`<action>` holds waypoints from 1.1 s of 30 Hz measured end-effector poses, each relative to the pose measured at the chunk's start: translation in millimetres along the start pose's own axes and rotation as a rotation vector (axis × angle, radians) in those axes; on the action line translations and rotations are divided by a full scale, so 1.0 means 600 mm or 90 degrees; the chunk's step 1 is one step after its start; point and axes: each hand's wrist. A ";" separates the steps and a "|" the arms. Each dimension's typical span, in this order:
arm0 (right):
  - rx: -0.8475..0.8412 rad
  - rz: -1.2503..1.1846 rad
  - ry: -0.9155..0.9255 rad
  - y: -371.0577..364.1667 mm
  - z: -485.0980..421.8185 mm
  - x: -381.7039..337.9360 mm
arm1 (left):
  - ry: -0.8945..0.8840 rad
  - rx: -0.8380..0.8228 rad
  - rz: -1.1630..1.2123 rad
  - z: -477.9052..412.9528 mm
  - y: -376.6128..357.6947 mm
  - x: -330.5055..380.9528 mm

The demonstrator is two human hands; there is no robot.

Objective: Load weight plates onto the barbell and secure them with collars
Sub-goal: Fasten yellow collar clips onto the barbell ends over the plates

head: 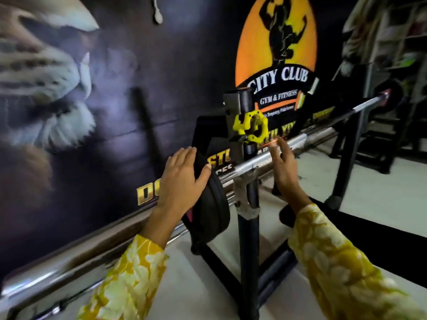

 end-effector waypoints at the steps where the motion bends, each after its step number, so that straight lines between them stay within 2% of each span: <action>1: 0.003 -0.043 -0.026 -0.003 -0.022 0.000 | 0.003 0.001 0.010 0.000 -0.002 -0.001; 5: -0.093 -0.246 -0.144 -0.022 -0.092 -0.009 | 0.006 -0.001 0.032 -0.001 -0.006 -0.003; 8: -0.169 -0.339 -0.230 -0.039 -0.127 -0.003 | -0.003 0.006 0.040 0.001 -0.006 -0.007; 11: -0.170 -0.394 -0.319 -0.053 -0.139 -0.003 | -0.007 0.002 0.040 -0.001 -0.007 -0.009; 14: -0.164 -0.477 -0.354 -0.065 -0.145 -0.004 | -0.014 0.011 0.039 -0.001 -0.009 -0.010; 18: -0.133 -0.536 -0.356 -0.055 -0.147 -0.008 | -0.017 0.005 0.038 0.001 -0.008 -0.008; 26: -0.108 -0.617 -0.272 0.007 -0.131 -0.064 | -0.006 0.009 0.055 0.001 -0.006 -0.004; 30: -0.106 -0.600 -0.209 0.039 -0.078 -0.073 | 0.001 0.022 0.070 0.001 -0.008 -0.003; 33: -0.113 -0.585 -0.207 0.045 -0.001 -0.052 | 0.002 0.025 0.077 -0.002 -0.006 -0.001</action>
Point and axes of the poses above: each hand's wrist, its own z-axis away from the middle knuckle, its own y-axis out of the back of the hand, x = y × z, and after that the axes turned 5 degrees about -y, right-handed
